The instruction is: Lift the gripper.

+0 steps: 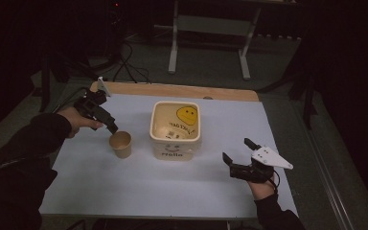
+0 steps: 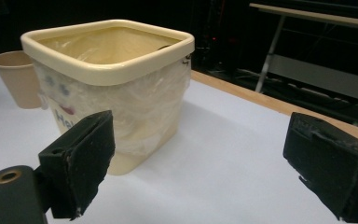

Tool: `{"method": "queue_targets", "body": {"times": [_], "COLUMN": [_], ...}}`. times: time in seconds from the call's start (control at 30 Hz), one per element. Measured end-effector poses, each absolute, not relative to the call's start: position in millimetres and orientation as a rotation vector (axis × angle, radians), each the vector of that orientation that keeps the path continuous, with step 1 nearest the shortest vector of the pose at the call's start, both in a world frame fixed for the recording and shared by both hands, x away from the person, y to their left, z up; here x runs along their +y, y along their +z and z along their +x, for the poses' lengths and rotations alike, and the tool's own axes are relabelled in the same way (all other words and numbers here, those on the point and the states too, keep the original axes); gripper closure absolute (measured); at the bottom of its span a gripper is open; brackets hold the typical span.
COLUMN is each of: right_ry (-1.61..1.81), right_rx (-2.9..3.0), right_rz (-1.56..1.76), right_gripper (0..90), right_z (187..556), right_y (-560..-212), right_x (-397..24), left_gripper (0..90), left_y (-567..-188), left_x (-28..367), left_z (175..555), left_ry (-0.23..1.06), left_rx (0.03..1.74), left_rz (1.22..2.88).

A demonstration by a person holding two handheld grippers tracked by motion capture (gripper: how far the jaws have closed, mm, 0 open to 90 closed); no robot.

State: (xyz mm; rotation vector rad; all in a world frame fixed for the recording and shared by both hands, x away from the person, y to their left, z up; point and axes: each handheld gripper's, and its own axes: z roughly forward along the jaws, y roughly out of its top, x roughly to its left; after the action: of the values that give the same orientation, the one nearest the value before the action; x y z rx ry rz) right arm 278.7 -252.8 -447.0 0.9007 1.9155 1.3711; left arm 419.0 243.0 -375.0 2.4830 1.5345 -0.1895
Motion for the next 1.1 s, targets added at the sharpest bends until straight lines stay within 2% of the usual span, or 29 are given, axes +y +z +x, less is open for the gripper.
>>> {"method": "queue_targets", "body": {"times": [0.13, 0.37, 0.5, 0.63, 0.77, 0.9, 1.1], "right_ry": [1.378, 1.374, 1.375, 1.377, 1.379, 1.377, 1.379], "right_rx": [1.923, 1.937, 1.948, 1.948, 1.959, 1.959, 1.967], "right_rz": [0.893, 0.889, 0.884, 0.884, 0.886, 0.886, 0.881], "right_gripper": [8.8, 8.9, 8.9, 8.9, 8.9, 8.9, 9.0], "right_z": [278.5, 278.6, 278.5, 278.3, 278.7, 278.3, 277.9], "right_y": [-446.8, -447.5, -447.4, -447.5, -448.2, -448.0, -448.0], "right_x": [-252.6, -251.8, -251.3, -251.1, -250.4, -250.3, -249.8], "left_gripper": [0.6, 0.6, 0.6, 0.6, 0.6, 0.6, 0.7], "left_y": [-369.8, -365.4, -362.5, -363.3, -359.7, -355.6, -352.5], "left_x": [244.5, 238.2, 234.6, 228.4, 223.0, 217.8, 211.7], "left_z": [417.6, 411.3, 409.3, 407.6, 405.9, 402.4, 400.4], "left_ry": [-0.184, -0.157, -0.166, -0.122, -0.150, -0.112, -0.136], "left_rx": [1.421, 1.227, 1.100, 0.992, 0.880, 0.757, 0.677], "left_rz": [2.509, 2.647, 2.674, 2.731, 2.760, 2.786, 2.815]}}
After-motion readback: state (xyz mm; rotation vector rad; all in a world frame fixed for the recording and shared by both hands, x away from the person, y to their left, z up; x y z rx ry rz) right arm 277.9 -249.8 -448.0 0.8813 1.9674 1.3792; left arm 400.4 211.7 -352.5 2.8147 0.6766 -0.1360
